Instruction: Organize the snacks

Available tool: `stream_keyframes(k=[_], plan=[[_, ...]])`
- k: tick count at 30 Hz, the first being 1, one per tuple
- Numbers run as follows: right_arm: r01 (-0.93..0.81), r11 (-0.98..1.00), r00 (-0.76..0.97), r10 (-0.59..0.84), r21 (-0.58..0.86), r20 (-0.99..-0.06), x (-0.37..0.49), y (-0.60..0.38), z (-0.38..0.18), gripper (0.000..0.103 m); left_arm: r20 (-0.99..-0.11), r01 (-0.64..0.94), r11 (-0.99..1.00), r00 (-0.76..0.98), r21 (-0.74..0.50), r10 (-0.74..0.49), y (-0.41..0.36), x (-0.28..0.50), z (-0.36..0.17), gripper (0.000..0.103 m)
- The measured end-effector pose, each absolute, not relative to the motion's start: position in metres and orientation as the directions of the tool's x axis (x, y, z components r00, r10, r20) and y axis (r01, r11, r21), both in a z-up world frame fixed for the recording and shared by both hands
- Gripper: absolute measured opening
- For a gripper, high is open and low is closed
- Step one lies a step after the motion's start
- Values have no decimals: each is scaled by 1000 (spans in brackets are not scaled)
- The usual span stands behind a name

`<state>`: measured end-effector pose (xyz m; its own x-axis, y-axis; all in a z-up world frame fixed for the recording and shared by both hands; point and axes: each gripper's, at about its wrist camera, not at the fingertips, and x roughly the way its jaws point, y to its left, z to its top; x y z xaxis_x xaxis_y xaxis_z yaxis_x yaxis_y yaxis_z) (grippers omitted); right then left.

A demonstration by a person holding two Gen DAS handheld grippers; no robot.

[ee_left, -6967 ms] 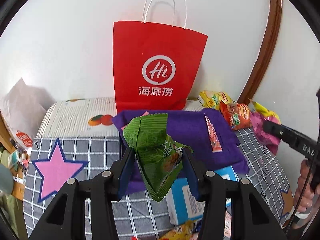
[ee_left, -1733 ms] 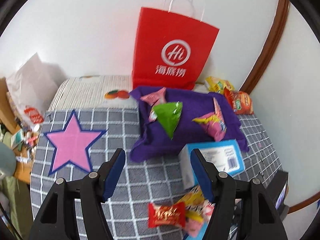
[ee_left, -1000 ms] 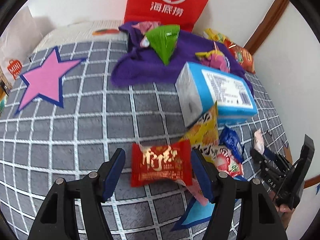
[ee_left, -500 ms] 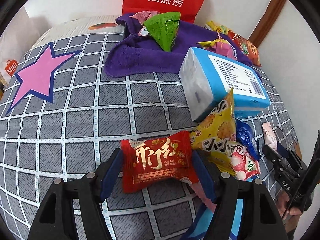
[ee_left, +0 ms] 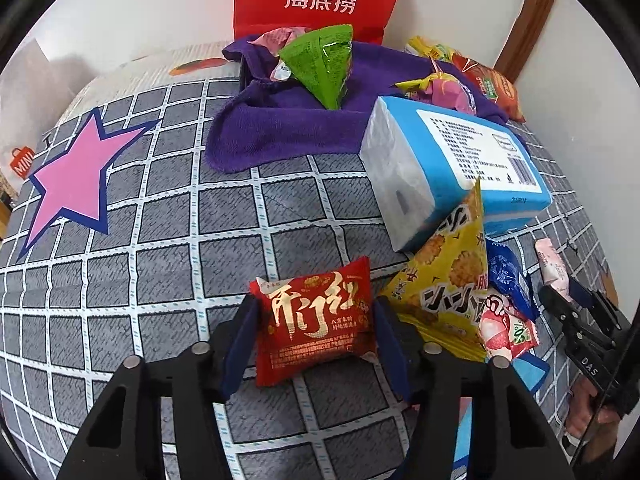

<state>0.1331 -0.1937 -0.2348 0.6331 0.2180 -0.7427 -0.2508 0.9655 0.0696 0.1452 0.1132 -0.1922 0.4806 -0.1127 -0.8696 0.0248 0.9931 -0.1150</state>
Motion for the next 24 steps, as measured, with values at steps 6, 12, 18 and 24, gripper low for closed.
stream_keyframes(k=[6,12,18,24], plan=[[-276,958,619,244,84,-747,135,-192,-235,66,-869,31,991,478,-134,-132,131,147,-188,50],[-271,959,614,240,84,-752,139,-191,-236,71,-869,65,984,463,-166,-177,139,148,-186,50],[-237,968,625,212,76,-751,140,-193,-235,63,-872,107,977,441,-185,-214,139,148,-182,50],[-250,961,616,251,117,-747,142,-196,-235,69,-878,98,976,425,-195,-218,143,143,-181,50]])
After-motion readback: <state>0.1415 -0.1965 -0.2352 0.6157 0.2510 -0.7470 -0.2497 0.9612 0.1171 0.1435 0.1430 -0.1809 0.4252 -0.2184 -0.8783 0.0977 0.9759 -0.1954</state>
